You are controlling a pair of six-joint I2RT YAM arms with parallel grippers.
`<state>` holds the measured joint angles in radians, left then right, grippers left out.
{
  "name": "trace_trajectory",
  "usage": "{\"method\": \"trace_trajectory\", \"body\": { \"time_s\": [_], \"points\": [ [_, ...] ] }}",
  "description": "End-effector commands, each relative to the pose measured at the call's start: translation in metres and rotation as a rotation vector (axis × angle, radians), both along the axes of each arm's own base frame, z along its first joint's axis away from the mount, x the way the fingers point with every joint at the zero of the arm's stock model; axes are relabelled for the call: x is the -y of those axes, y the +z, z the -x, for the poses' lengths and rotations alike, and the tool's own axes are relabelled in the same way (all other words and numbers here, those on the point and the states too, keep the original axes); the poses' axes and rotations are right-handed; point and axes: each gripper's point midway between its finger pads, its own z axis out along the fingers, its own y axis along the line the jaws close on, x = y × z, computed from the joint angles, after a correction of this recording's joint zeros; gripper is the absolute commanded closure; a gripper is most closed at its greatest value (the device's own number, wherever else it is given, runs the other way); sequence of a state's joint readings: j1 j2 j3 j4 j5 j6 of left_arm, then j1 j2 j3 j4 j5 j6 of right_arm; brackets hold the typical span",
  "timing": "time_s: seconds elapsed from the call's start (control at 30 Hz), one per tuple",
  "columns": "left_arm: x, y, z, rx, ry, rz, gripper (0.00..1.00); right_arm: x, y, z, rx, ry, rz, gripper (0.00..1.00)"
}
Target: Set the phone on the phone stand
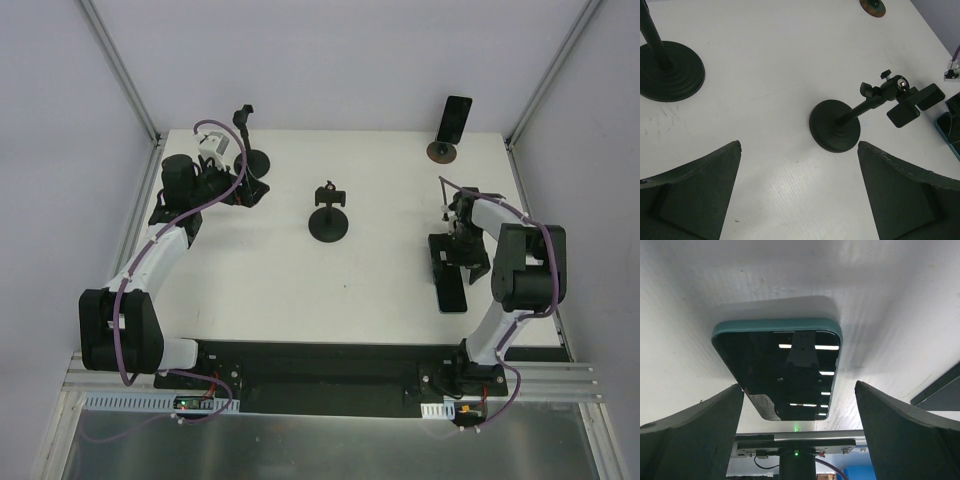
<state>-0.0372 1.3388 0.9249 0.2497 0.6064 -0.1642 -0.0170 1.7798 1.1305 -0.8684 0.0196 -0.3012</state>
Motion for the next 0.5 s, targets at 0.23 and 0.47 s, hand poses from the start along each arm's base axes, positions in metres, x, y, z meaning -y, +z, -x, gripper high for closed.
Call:
{"method": "trace_trajectory", "body": {
  "time_s": [0.23, 0.47],
  "points": [
    [-0.001, 0.012, 0.0, 0.049, -0.026, 0.0, 0.01, -0.009, -0.014, 0.014, -0.08, 0.061, 0.03, 0.08],
    [0.0, 0.012, -0.001, 0.043, -0.028, 0.007, 0.01, -0.014, -0.011, 0.015, -0.077, 0.045, 0.024, 0.28]
  ]
}}
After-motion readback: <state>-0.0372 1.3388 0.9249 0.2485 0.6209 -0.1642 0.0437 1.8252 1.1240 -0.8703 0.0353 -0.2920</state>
